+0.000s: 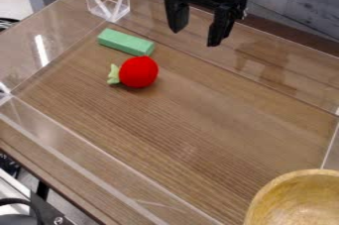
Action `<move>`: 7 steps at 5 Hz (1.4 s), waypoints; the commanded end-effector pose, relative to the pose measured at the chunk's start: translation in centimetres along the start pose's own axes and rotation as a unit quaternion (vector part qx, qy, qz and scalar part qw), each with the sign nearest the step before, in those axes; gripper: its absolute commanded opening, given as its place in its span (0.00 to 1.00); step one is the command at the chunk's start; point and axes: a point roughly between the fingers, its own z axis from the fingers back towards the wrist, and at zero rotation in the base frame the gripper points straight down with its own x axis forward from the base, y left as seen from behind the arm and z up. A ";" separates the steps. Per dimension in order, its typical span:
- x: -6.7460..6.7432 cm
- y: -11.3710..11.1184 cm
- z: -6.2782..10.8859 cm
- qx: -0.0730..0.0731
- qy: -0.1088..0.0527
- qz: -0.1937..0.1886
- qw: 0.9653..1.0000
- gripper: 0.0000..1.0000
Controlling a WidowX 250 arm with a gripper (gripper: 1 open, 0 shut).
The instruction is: Move the red fruit to the right
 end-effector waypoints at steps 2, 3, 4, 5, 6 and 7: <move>-0.5 2.9 -1.2 0.006 0.011 0.034 0.999 1.00; -2.0 5.4 -1.5 0.009 -0.001 0.019 1.000 1.00; -3.2 7.6 -1.9 0.014 -0.020 0.005 1.000 1.00; -3.6 8.7 -3.4 0.020 -0.031 0.036 0.999 1.00; -3.3 8.9 -4.9 0.024 -0.041 0.062 0.997 1.00; -2.9 8.7 -5.7 0.032 -0.044 0.065 0.996 1.00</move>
